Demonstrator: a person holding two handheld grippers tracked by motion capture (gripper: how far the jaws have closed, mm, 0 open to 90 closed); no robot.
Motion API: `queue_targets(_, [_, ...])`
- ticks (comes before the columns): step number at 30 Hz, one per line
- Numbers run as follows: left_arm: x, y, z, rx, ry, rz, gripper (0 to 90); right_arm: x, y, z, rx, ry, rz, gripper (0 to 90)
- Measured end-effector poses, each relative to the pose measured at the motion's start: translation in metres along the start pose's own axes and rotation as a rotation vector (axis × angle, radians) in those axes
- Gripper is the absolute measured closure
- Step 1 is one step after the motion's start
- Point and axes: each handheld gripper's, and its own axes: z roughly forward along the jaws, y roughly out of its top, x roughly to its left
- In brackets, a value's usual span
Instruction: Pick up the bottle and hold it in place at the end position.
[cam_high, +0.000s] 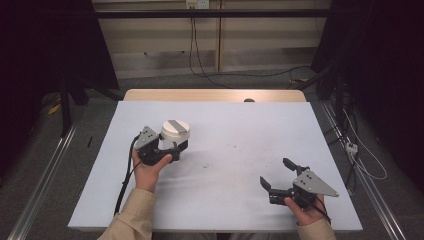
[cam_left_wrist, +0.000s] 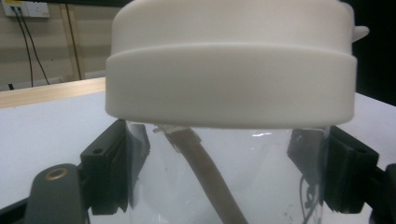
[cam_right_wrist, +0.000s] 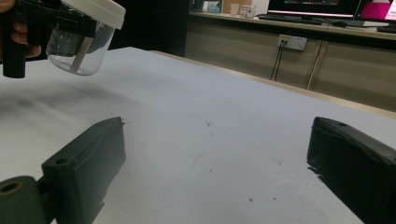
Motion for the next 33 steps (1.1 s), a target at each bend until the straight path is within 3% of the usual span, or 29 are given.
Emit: queue_targets(33, [-0.008, 0.003, 0.04, 0.018, -0.029, 0.009, 18.6, 0.0, 0.0, 0.0, 0.001, 0.004, -0.005, 4.2])
